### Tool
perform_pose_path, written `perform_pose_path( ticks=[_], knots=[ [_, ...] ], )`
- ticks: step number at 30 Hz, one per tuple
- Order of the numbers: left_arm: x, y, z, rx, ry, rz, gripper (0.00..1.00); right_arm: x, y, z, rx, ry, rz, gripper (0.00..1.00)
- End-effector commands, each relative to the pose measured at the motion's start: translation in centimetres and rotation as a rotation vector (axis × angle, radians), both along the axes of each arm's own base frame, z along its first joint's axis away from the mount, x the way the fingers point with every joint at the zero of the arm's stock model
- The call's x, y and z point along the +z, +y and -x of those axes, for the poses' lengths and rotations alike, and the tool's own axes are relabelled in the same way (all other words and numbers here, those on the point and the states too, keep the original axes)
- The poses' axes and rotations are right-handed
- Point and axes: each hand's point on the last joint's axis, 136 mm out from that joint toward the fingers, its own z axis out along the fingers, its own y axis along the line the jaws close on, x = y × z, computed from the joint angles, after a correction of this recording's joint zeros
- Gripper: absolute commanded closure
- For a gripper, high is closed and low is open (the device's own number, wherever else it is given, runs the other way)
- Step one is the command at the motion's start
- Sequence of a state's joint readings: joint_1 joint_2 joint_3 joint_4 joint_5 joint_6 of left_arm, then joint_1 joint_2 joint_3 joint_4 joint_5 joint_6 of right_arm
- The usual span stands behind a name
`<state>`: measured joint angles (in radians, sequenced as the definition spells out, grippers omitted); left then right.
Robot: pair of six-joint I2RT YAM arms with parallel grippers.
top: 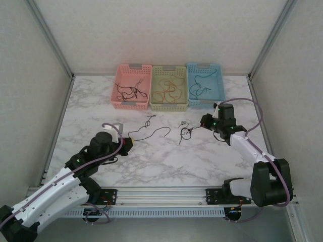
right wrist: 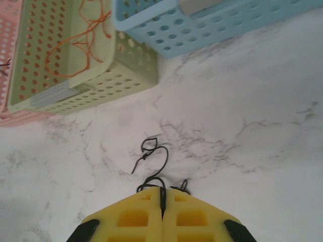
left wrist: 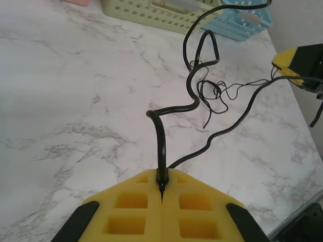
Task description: Untangle the cables
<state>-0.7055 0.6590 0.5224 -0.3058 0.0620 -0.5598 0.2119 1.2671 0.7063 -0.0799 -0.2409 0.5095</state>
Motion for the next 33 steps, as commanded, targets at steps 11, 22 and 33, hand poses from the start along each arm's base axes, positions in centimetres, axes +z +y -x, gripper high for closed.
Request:
perform_pose_path(
  ticks=[11,22,33],
  knots=[
    [7.1,3.6,-10.1,0.272,-0.048,-0.139,1.00,-1.3,2.2,0.0,0.078,-0.010,0.003,1.00],
    [5.3,5.8,-25.7,0.439,0.063,-0.276,1.00,-1.7,2.1,-0.1,0.080,-0.004,0.023,1.00],
    [-1.6,8.0,-32.5,0.515,0.210,-0.422,1.00,-1.9,2.6,-0.1,0.095,0.008,0.016,1.00]
  ],
)
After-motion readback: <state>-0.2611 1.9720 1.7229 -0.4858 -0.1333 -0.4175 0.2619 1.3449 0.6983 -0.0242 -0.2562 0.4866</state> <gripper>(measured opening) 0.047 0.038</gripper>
